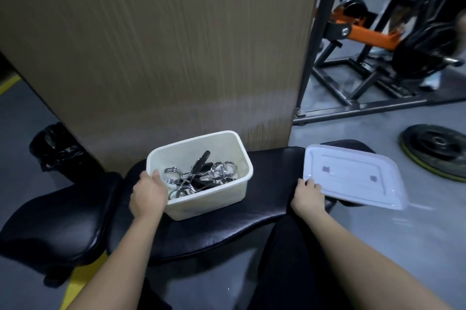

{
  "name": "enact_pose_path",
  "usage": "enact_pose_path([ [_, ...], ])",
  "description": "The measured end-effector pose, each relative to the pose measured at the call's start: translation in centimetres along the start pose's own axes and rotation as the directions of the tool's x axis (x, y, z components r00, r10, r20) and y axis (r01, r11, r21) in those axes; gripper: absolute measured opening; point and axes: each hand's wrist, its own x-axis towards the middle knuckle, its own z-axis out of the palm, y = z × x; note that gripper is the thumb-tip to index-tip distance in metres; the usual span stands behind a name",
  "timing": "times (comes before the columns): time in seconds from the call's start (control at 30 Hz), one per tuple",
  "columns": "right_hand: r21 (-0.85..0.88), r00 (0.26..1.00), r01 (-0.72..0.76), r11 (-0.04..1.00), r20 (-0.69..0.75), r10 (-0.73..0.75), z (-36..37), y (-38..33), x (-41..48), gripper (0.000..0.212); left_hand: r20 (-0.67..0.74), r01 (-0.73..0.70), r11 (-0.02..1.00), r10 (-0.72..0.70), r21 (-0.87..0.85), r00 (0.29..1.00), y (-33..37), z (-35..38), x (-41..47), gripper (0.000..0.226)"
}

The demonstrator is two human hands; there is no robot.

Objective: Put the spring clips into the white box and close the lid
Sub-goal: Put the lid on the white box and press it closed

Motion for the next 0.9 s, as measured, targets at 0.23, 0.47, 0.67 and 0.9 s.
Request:
enact_pose_path([
  [0.23,-0.049,0.960,0.117,0.992,-0.249,-0.126,-0.8,-0.8,-1.5,0.048,0.045,-0.423,0.902,0.428,-0.081,0.903,5.7,2.4,-4.3,0.048],
  [0.47,0.518,0.718,0.438,0.734,-0.694,0.061,-9.6,-7.4,-2.4,0.043,0.094,-0.410,0.825,0.478,-0.389,0.873,5.5,1.7,-4.9,0.043],
  [0.67,0.779,0.776,0.618,0.105,-0.626,0.076,-14.5,-14.0,-7.7,0.025,0.179,-0.078,0.781,0.237,-0.619,0.955,4.7,-1.2,-3.4,0.048],
  [0.9,0.911,0.989,0.005,-0.412,-0.066,-0.133,-12.9,-16.6,-7.2,0.017,0.078,-0.033,0.725,0.119,-0.688,0.990,2.0,-5.4,-1.5,0.064],
])
